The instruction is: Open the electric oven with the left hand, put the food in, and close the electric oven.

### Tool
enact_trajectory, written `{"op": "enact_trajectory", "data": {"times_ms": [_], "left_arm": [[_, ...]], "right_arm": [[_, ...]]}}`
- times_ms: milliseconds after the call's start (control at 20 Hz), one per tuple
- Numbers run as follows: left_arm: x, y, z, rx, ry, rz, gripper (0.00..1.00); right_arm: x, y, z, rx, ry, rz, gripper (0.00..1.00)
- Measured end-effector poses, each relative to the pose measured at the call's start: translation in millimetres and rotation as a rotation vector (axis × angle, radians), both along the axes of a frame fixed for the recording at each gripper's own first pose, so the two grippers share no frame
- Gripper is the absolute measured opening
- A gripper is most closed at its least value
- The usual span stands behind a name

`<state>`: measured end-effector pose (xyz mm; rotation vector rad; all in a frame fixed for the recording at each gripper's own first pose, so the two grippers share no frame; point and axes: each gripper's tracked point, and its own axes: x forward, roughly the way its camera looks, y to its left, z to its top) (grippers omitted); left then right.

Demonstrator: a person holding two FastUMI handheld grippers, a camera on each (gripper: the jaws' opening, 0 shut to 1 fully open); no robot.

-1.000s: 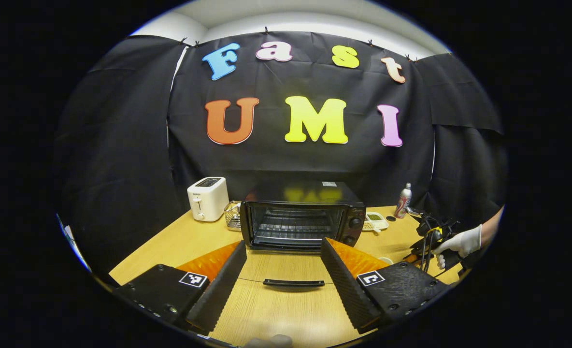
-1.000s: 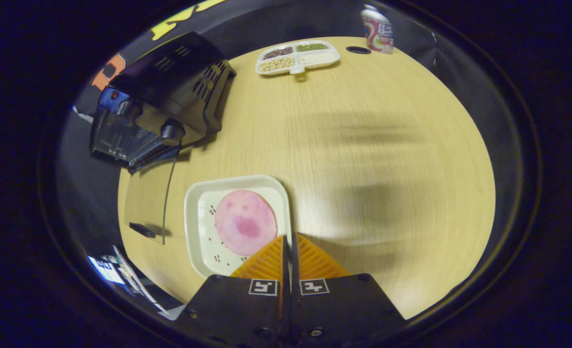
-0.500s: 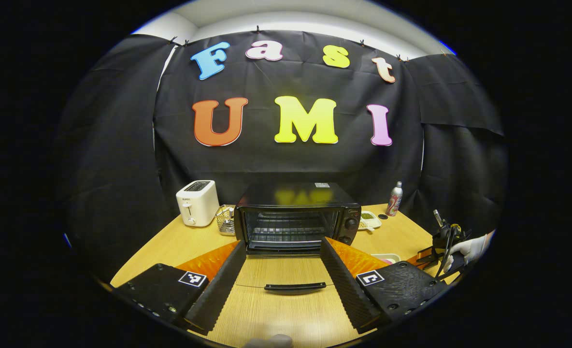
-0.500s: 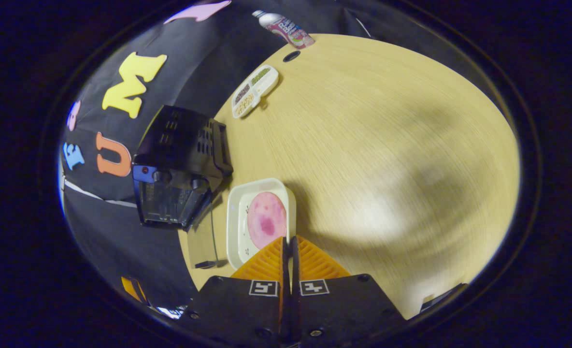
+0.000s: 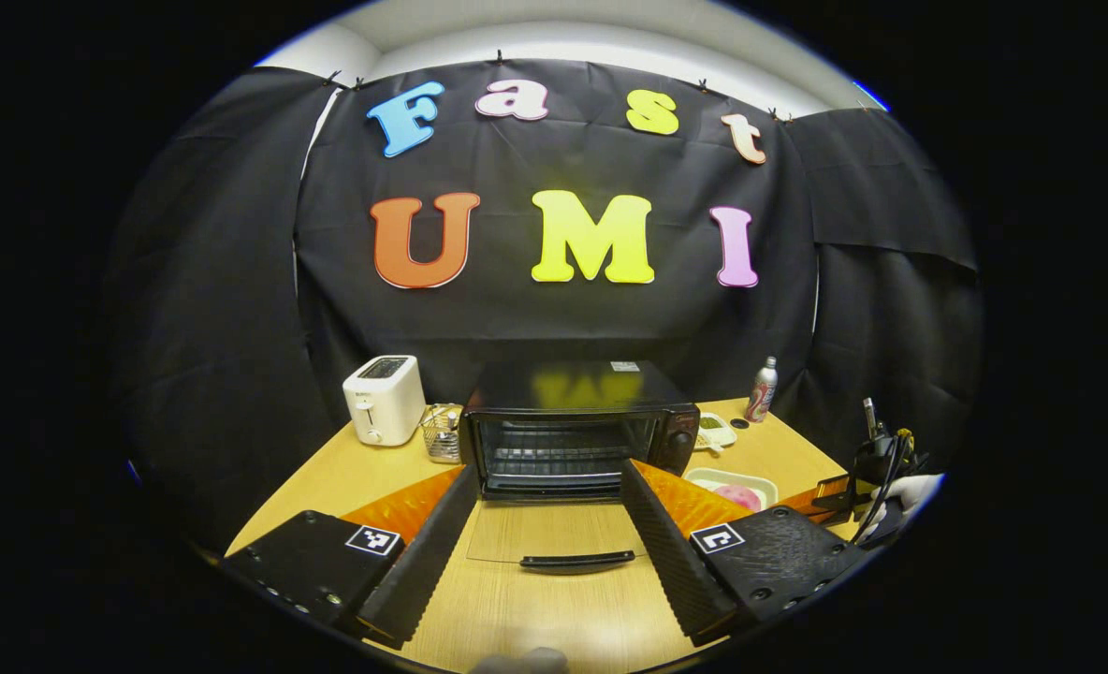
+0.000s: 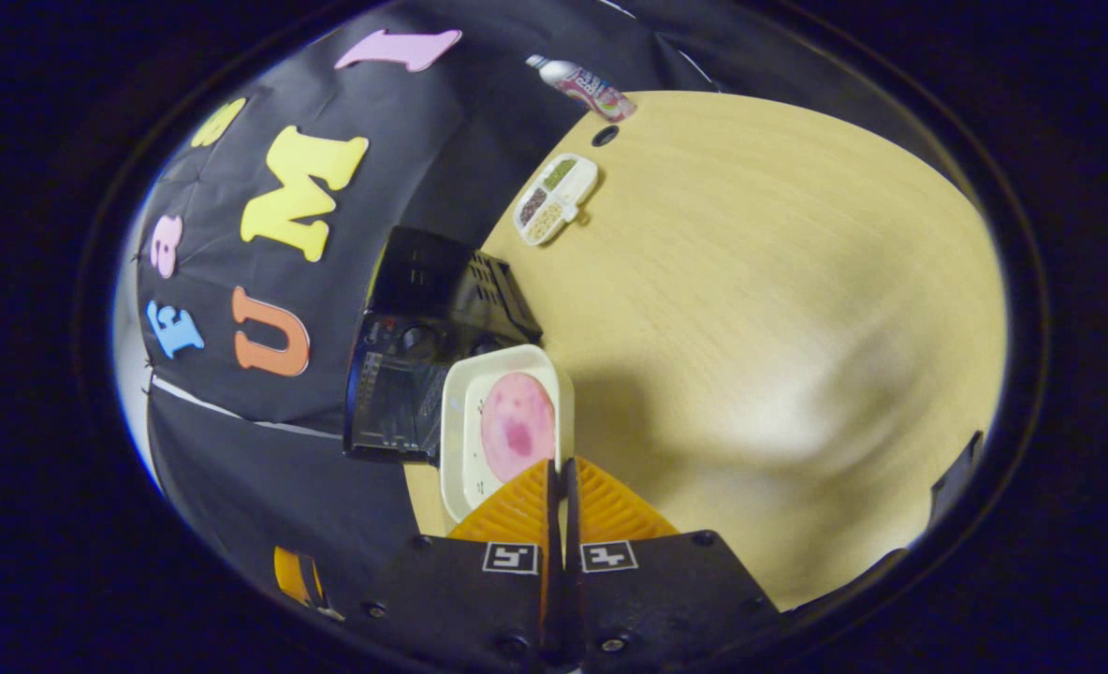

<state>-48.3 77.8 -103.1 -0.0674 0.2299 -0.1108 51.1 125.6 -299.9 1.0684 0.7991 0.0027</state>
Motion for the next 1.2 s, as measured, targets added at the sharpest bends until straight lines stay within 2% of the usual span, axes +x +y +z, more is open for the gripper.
{"op": "enact_trajectory", "data": {"times_ms": [100,150,200,300,350,450,500,600,650,700,800,850,900,1000,1200], "left_arm": [[-3.5,8.5,2.8,0.010,0.003,0.014,0.97],[-5.2,13.9,5.6,0.016,0.004,0.024,0.97],[-8.2,18.7,7.0,0.020,0.006,0.032,0.96],[-13.3,27.9,12.4,0.033,0.005,0.047,0.97],[-15.3,33.1,14.3,0.041,0.005,0.055,0.97],[-21.1,41.6,17.6,0.051,0.008,0.070,0.97],[-23.5,44.9,17.6,0.053,0.017,0.077,0.96],[-29.3,49.9,22.8,0.054,0.007,0.091,0.97],[-30.6,52.6,22.6,0.056,0.010,0.097,0.96],[-30.7,55.4,22.4,0.053,0.013,0.105,0.96],[-31.4,59.3,23.7,0.043,0.016,0.121,0.96],[-29.9,62.7,22.1,0.044,0.017,0.132,0.96],[-29.0,66.0,20.0,0.046,0.025,0.143,0.96],[-28.2,71.7,17.9,0.049,0.036,0.162,0.97],[-23.7,83.1,10.6,0.056,0.058,0.202,0.97]], "right_arm": [[9.3,25.4,6.6,0.013,-0.012,-0.014,0.04],[13.8,36.8,7.1,0.019,-0.010,-0.024,0.00],[19.3,45.5,6.2,0.020,-0.007,-0.039,0.04],[28.7,67.4,-0.4,0.029,0.015,-0.048,0.04],[35.0,77.2,-2.9,0.041,0.023,-0.053,0.00],[45.9,96.5,-8.0,0.072,0.034,-0.062,0.04],[52.6,105.4,-9.5,0.084,0.037,-0.066,0.00],[64.6,119.9,-13.1,0.096,0.038,-0.071,0.04],[72.6,125.0,-14.7,0.098,0.038,-0.075,0.00],[80.7,128.9,-15.2,0.093,0.037,-0.075,0.04],[102.5,132.8,-15.3,0.078,0.020,-0.078,0.04],[112.8,134.0,-14.6,0.075,0.010,-0.081,0.00],[124.0,134.3,-14.2,0.072,0.001,-0.084,0.04],[145.1,134.8,-11.4,0.068,-0.027,-0.096,0.00],[181.3,140.5,-11.8,0.042,-0.075,-0.093,0.04]]}}
